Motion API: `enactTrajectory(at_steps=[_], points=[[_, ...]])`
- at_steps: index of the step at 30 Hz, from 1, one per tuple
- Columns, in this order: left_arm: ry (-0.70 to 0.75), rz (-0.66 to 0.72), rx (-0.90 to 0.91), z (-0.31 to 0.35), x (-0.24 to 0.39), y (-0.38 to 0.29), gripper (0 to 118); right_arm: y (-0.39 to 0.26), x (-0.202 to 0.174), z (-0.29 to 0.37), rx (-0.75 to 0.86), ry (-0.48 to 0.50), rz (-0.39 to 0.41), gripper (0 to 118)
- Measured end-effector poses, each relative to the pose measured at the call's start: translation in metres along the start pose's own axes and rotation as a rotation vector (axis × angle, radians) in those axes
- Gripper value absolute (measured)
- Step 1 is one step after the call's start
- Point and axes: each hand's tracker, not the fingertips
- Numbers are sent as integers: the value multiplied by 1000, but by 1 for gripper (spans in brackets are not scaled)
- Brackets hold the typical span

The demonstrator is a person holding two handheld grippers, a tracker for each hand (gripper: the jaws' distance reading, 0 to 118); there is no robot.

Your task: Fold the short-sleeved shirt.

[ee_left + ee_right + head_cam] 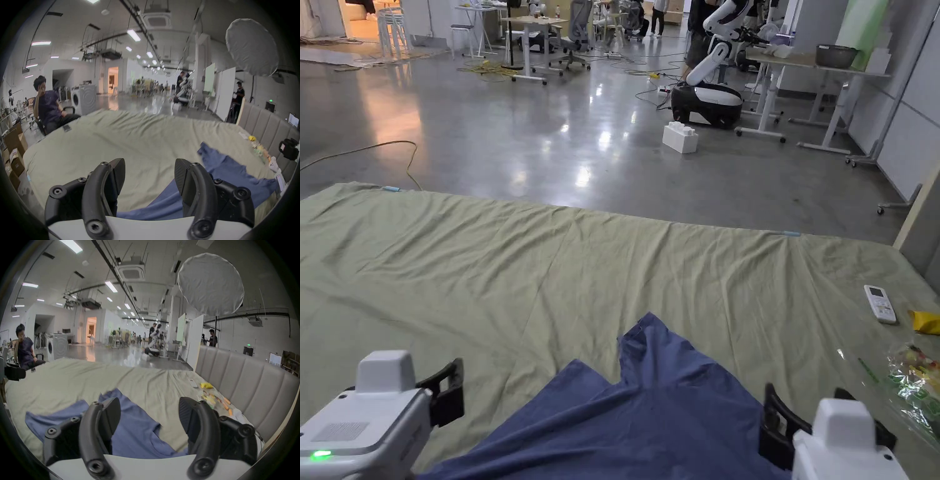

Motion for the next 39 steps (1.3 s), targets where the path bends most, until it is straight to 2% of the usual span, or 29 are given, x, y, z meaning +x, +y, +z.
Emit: enactTrajectory(at_steps=[1,5,8,9,14,18,23,35,37,39], points=[[-22,-5,28,2,9,5,61,4,-6,-4,-5,2,-12,72],[-42,-65,114,1,35,11,25,16,-19,-9,18,-10,-68,22],[-43,-85,134,0,50,11,13,21,-22,-11,27,-20,-91,8],[-53,-83,141,0,53,11,12,22,-21,-10,29,-18,-91,4],[-46,-123,153,1,61,7,2,25,-20,-7,55,-36,-73,0],[-61,-150,130,2,58,4,2,28,-20,-7,71,-40,-58,0],[-42,-115,-16,2,32,-14,2,26,-20,-12,69,-26,-47,0],[92,51,-461,-49,-96,-76,3,-4,-20,-26,-45,11,-40,0],[109,80,-519,-59,-109,-83,18,-7,-21,-27,-67,16,-44,0],[103,99,-559,-50,-100,-78,49,-10,-21,-29,-76,17,-37,0]])
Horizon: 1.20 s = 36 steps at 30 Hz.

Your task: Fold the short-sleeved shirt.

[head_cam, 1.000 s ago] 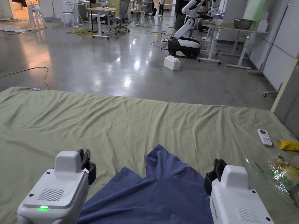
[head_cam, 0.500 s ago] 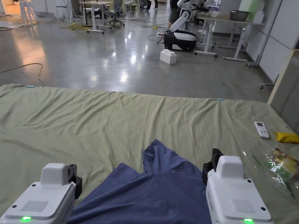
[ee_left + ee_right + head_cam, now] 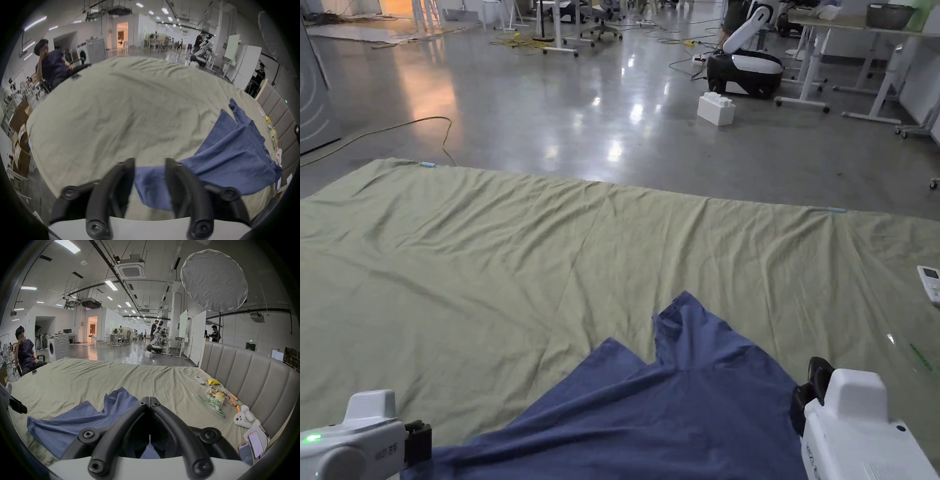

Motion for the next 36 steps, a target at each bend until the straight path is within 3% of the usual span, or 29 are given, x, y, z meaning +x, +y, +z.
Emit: enactTrajectory(at_steps=[2,9,12,16,18,20,22,24,25,29,34,36], points=[[-14,10,-40,-7,-1,0,69,-2,-1,-2,-10,0,5,0],[50,45,-128,-28,8,-8,68,-10,-2,-8,-39,5,13,0],[58,46,-147,-32,14,-15,62,-14,-3,-12,-56,8,19,0],[104,-49,-101,-30,32,-20,51,-20,-5,-22,-78,12,25,0],[96,-83,-92,-28,42,-22,25,-24,-6,-33,-97,18,21,0],[87,-131,-94,-29,51,-23,9,-25,-7,-47,-119,29,18,0],[99,-182,-79,-27,55,-25,7,-24,-7,-66,-138,51,17,0],[79,-137,-63,-43,37,-25,6,-22,-6,-93,-192,87,31,1],[74,-113,-54,-42,34,-25,6,-21,-5,-109,-207,101,47,6],[58,-64,-26,-39,28,-29,6,-24,-3,-182,-399,175,40,76],[57,-39,0,-36,24,-27,6,-29,-8,-269,-471,181,149,79],[59,-40,5,-28,30,-21,6,-33,-13,-296,-508,230,169,79]])
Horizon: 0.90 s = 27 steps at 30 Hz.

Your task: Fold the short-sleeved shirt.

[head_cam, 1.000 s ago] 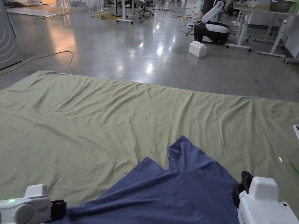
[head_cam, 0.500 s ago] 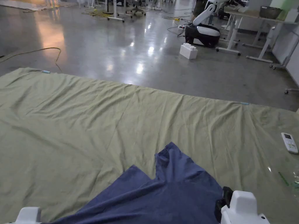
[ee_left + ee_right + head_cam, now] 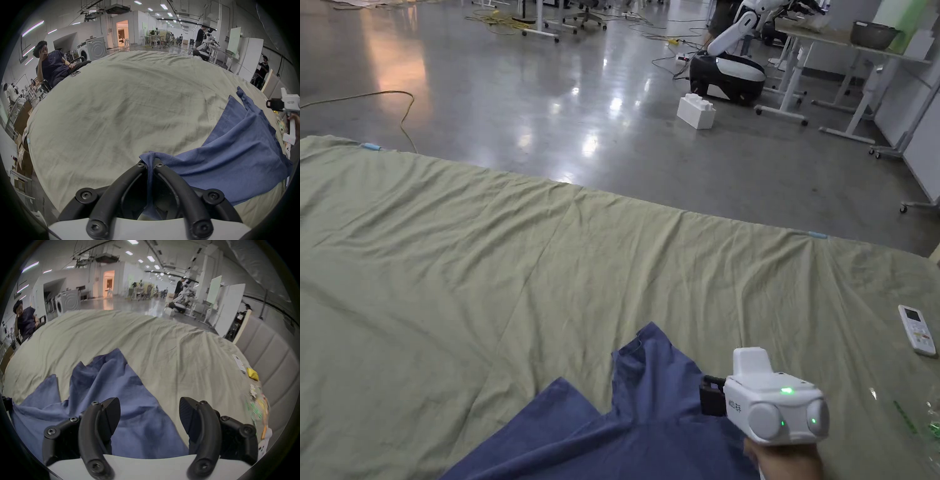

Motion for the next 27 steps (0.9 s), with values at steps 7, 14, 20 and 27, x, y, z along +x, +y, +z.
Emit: enactTrajectory(at_steps=[7,14,20,27], points=[[6,-16,-13,-6,1,2,6,8,-3,-63,-164,39,57,79],[6,-33,-26,-25,-9,-1,6,8,-17,-68,-193,93,38,26],[7,-26,2,-29,-13,-4,6,6,-23,-48,-95,33,60,4],[-12,-14,109,-4,-5,15,6,17,-12,45,145,-11,46,4]])
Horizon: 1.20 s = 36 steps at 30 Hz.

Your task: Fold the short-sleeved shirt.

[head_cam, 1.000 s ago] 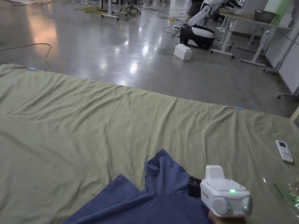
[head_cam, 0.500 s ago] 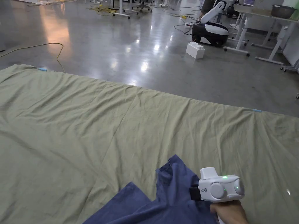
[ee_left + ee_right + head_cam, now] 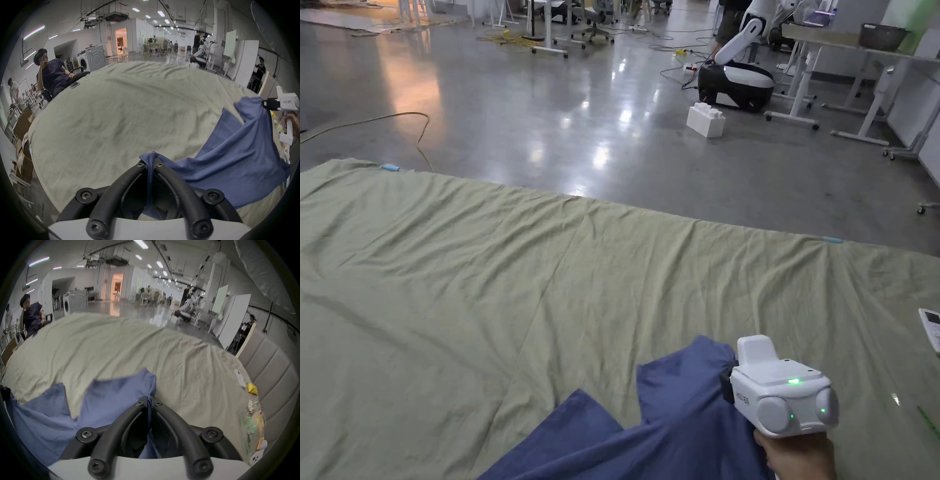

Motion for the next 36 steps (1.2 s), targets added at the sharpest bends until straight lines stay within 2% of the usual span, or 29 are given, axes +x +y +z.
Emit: enactTrajectory(at_steps=[5,8,12,19,21,25,31,36], points=[[-41,-13,105,30,13,33,6,19,21,74,112,-60,-17,4],[-79,-15,186,49,20,59,6,30,42,112,145,-58,-124,4],[-111,-30,291,82,39,99,6,47,71,167,237,-126,-181,4],[-187,-53,425,145,72,209,6,87,119,243,398,-269,-163,4],[-193,-66,477,156,79,232,6,96,132,260,414,-288,-185,4],[-198,-111,533,174,93,281,6,120,153,292,470,-338,-180,4],[-207,-123,602,195,104,345,6,164,160,326,543,-388,-159,4],[-180,-138,627,197,106,385,6,201,165,329,570,-400,-156,4]])
